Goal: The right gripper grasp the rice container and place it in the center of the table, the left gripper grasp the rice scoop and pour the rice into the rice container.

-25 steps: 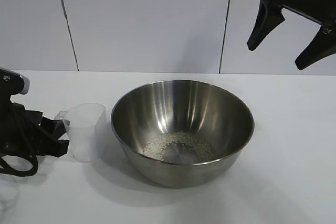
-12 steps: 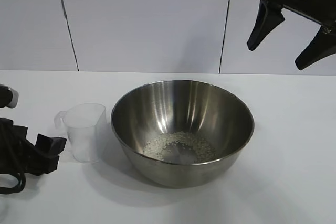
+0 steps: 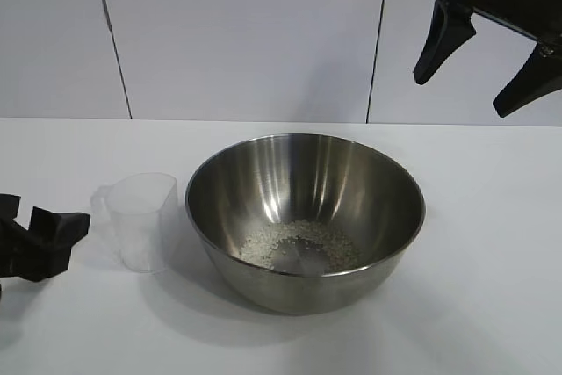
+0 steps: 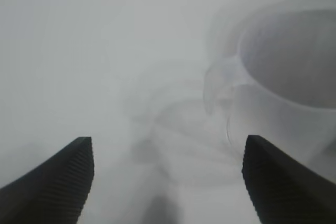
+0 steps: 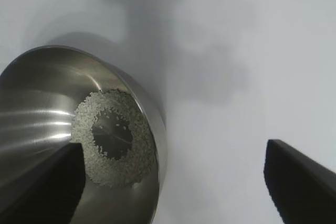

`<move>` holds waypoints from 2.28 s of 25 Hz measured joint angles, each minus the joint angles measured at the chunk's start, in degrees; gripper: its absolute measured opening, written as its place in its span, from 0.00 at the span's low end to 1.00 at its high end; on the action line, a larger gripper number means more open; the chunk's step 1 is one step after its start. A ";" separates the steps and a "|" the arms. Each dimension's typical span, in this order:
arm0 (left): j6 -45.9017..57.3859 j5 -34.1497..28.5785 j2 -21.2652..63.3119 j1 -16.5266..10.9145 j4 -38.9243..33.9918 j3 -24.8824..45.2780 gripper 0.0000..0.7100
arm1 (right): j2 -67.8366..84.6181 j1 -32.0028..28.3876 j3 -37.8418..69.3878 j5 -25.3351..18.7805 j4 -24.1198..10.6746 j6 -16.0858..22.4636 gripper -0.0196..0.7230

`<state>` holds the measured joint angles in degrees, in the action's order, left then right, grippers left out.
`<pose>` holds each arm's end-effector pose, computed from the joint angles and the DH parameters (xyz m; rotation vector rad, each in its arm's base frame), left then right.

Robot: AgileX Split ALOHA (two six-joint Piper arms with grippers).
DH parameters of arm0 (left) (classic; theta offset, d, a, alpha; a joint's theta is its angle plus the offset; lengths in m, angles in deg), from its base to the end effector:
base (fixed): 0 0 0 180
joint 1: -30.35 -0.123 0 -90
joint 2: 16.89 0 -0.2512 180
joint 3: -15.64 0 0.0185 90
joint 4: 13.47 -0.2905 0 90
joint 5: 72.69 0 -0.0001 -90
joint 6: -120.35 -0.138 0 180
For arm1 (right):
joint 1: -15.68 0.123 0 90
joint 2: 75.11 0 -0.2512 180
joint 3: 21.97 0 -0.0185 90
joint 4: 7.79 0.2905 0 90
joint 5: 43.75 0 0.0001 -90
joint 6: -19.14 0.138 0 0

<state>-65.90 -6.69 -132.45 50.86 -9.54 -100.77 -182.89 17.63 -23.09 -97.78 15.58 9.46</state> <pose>0.2444 -0.0822 0.0051 0.3906 1.9378 -0.1185 0.4067 0.0582 0.1752 -0.0240 2.7455 0.4816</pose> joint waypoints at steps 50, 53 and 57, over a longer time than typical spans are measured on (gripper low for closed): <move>-3.53 -111.64 13.70 0.00 28.26 -62.16 0.98 | 0.00 0.00 0.00 -0.05 4.12 -0.85 0.89; -3.53 -112.84 10.44 0.00 28.25 -63.56 0.98 | 0.00 0.00 0.00 -0.05 4.90 -0.85 0.89; -3.53 -112.89 8.60 0.00 28.25 -65.01 0.98 | 0.00 0.00 0.00 -0.05 5.01 -0.85 0.89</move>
<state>-69.43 -119.58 -123.85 50.86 18.71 -165.77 -182.89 17.63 -23.09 -97.83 20.59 8.62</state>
